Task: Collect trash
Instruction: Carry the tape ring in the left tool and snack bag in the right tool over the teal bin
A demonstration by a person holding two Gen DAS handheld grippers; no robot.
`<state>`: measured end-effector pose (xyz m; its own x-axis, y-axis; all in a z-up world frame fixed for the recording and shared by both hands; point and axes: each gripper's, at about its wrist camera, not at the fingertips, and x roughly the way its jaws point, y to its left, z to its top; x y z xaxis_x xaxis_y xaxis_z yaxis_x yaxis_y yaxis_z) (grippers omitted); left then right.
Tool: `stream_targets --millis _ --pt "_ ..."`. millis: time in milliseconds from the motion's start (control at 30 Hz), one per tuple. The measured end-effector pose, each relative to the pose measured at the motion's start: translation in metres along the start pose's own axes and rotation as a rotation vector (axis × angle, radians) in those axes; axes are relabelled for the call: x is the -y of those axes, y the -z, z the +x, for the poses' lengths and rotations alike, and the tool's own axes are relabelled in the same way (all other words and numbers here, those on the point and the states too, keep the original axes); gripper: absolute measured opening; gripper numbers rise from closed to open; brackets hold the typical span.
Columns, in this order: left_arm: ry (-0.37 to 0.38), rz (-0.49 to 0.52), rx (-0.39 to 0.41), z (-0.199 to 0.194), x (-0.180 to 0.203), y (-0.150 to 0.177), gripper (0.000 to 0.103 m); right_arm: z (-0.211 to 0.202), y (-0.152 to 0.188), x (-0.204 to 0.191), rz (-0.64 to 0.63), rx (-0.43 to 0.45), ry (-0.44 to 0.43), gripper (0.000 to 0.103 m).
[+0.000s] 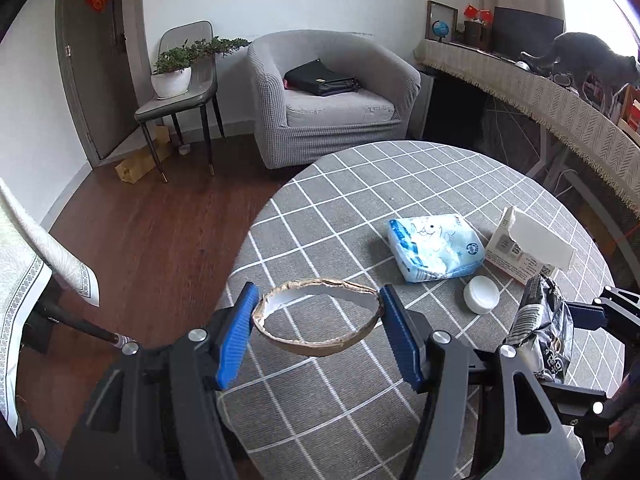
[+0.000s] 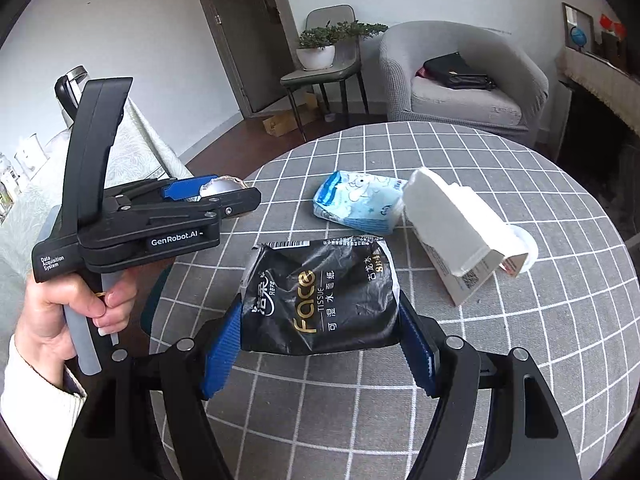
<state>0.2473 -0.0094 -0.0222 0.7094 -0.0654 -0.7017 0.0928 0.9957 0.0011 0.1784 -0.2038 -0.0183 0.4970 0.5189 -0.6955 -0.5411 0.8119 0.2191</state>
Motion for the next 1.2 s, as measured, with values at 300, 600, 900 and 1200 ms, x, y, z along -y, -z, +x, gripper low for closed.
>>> stream_targets --millis 300,600,900,1200 --pt "-0.03 -0.074 0.012 -0.017 -0.056 0.013 0.065 0.026 -0.02 -0.047 -0.041 0.021 -0.038 0.072" --pt "-0.085 -0.108 -0.025 -0.021 -0.113 0.036 0.065 0.051 -0.035 -0.088 -0.073 0.021 -0.075 0.072" --pt "-0.126 -0.144 -0.086 -0.018 -0.162 0.063 0.065 0.079 -0.047 -0.129 -0.099 0.018 -0.106 0.072" --pt "-0.127 -0.19 -0.17 -0.007 -0.199 0.095 0.065 0.108 -0.055 -0.169 -0.127 0.004 -0.135 0.072"
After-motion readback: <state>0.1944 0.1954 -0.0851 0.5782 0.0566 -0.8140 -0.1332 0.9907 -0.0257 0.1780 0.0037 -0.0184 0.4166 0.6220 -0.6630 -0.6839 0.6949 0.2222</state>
